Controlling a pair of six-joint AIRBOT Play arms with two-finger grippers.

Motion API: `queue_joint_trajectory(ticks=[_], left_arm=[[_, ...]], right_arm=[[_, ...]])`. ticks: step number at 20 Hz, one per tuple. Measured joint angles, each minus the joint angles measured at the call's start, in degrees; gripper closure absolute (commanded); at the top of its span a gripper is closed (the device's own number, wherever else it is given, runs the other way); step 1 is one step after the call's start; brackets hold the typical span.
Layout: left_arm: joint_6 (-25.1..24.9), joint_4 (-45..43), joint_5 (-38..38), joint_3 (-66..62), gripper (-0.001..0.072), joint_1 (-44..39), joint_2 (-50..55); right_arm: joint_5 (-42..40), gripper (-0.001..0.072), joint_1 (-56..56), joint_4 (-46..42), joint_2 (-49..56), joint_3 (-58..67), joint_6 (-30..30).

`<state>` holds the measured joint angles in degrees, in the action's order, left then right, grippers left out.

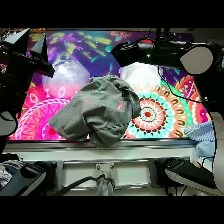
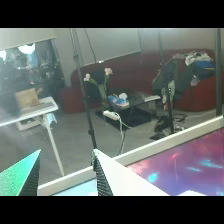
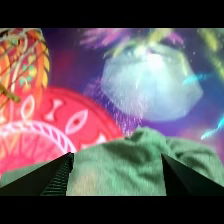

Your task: Fold the clothes and pants, and hang the long-sleeved shirts on hangers.

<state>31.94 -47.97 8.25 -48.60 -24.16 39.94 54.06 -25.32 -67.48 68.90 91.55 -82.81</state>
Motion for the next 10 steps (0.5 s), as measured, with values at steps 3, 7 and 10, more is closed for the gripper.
queue_joint_trajectory(ticks=[3, 7, 10], left_arm=[[0.0, 0.0, 0.3, 0.0, 0.0373, 0.0, 0.0], [0.5, 1.4, -0.4, 0.0, 0.0388, 0.0, 0.3], [1.5, 4.9, -7.8, 0.0, 0.0448, 0.0, 1.6]], right_arm=[[-3.5, 0.008, 0.0, 0.1, 0.0, 0.0, 0.0], [-5.5, 0.008, 0.0, -0.2, 0.0, 0.0, 0.0], [-4.7, 0.0086, 0.0, -1.1, 0.0, 0.0, 2.0]])
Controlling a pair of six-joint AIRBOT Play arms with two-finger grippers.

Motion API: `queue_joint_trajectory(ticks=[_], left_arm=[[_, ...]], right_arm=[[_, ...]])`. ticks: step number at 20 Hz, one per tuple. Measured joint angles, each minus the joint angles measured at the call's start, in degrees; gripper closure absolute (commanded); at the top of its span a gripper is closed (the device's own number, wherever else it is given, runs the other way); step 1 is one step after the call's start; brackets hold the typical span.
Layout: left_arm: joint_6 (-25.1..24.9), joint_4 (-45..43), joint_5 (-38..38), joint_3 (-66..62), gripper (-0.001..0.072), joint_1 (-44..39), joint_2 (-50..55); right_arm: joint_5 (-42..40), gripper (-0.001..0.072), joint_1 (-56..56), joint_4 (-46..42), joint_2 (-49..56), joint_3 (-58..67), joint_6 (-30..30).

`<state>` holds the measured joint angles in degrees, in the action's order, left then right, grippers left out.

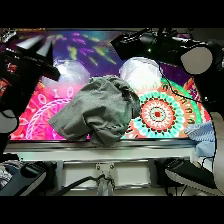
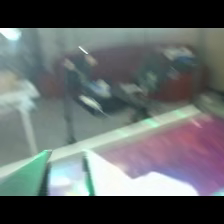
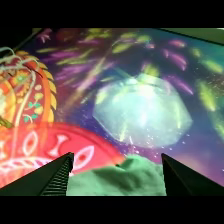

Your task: Fold the clothes and pants, and hang the long-sleeved shirts on hangers.

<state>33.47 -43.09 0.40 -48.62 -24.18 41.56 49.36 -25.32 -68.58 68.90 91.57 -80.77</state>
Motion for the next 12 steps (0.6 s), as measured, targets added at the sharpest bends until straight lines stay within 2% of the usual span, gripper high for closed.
queue_joint_trajectory(ticks=[2, 4, 5, 7, 8, 12], left_arm=[[1.8, 1.5, -8.5, 0.0, 0.0404, 0.0, 3.1], [6.2, 2.4, -16.9, -1.1, 0.0388, 0.5, 8.8], [7.9, 2.6, -21.4, -2.5, 0.0325, 1.0, 12.2], [10.5, 3.0, -31.0, -7.7, 0.0311, 1.9, 20.4], [11.5, 3.1, -35.6, -11.3, 0.0194, 2.2, 24.7], [15.4, 3.5, -49.1, -29.1, 0.0084, 2.1, 41.8]], right_arm=[[1.9, 0.0175, 0.0, -3.1, 0.0, -0.1, 1.4], [3.6, 0.0141, 0.9, -11.1, 0.0, -0.6, -2.4], [4.0, 0.0091, 2.4, -15.3, 0.1, -1.1, -6.2], [4.8, 0.0074, 6.4, -19.9, 0.1, -2.4, -12.6], [5.4, 0.0074, 8.8, -20.8, 0.1, -3.3, -15.0], [9.1, 0.0074, 16.7, -22.1, 0.1, -8.0, -19.8]])
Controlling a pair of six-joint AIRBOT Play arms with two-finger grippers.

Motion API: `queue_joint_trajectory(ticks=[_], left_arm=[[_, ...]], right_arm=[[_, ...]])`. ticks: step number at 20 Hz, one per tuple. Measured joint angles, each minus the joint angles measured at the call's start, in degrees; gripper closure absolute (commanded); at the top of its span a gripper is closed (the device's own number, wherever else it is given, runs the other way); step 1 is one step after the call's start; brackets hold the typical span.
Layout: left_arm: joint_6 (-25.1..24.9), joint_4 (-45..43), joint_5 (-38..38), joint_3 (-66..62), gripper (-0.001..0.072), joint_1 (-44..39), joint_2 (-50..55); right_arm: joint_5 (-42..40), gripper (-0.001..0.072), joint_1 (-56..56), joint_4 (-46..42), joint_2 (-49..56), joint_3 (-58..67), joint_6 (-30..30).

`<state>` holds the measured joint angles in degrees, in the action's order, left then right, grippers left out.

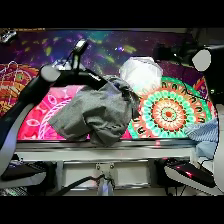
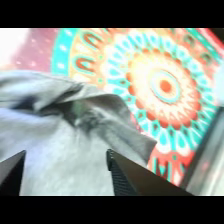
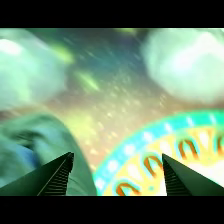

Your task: Fold the clothes and pants, and hang the long-sleeved shirts on hangers.

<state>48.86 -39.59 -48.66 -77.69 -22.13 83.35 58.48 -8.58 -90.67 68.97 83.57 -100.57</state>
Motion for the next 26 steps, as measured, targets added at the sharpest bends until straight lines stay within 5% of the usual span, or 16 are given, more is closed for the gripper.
queue_joint_trajectory(ticks=[8, 13, 26], left_arm=[[6.2, -6.8, -11.3, -29.2, 0.0075, -6.2, 22.4], [3.3, -16.9, -12.9, -34.4, 0.0075, -10.3, 28.2], [1.0, -26.9, -0.6, -35.6, 0.0118, -14.9, 35.6]], right_arm=[[1.6, 0.0075, 6.8, -0.4, 0.0, -11.4, -1.6], [0.2, 0.0075, 7.3, -0.5, -0.2, -13.7, -1.5], [-1.3, 0.0079, 7.4, 3.1, -0.7, -14.2, 1.1]])
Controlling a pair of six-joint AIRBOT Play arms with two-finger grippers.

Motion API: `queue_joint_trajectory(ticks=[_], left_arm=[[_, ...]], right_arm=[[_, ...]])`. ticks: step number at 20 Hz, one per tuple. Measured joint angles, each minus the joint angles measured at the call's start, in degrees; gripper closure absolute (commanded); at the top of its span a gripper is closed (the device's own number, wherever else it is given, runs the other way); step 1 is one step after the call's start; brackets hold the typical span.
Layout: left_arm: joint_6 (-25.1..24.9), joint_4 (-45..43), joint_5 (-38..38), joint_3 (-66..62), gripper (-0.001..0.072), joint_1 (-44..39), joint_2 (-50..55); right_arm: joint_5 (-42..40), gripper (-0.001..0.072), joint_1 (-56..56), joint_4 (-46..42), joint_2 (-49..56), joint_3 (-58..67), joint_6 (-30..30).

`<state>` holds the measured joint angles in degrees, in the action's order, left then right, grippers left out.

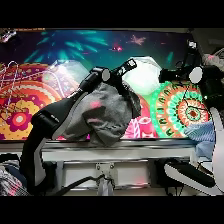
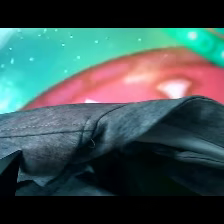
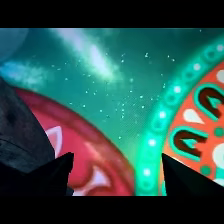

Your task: Fold the clothes and pants, and hang the long-sleeved shirts on hangers.

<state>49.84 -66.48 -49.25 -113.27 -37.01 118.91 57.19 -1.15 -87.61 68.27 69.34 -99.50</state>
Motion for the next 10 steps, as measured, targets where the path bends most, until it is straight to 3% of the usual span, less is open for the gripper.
queue_joint_trajectory(ticks=[2, 3, 6, 7, 10], left_arm=[[0.2, -0.7, 1.4, -0.1, 0.0119, -0.1, 0.9], [0.3, -0.8, 1.9, -0.2, 0.0166, -0.1, 1.5], [0.4, -1.1, 3.0, -0.7, 0.0585, -0.1, 3.0], [0.4, -1.1, 3.5, -1.1, 0.0668, -0.1, 3.4], [1.0, -0.8, 4.7, -2.6, 0.0684, 0.1, 3.9]], right_arm=[[-0.2, 0.0079, 0.0, 0.3, 0.0, 0.0, 0.1], [-0.2, 0.0079, 0.0, 0.4, 0.0, 0.0, 0.1], [-0.2, 0.008, 0.0, 0.9, 0.0, 0.0, 0.1], [-0.2, 0.008, 0.0, 1.0, 0.0, 0.0, 0.2], [-0.2, 0.008, 0.0, 1.6, 0.0, 0.0, 0.2]])
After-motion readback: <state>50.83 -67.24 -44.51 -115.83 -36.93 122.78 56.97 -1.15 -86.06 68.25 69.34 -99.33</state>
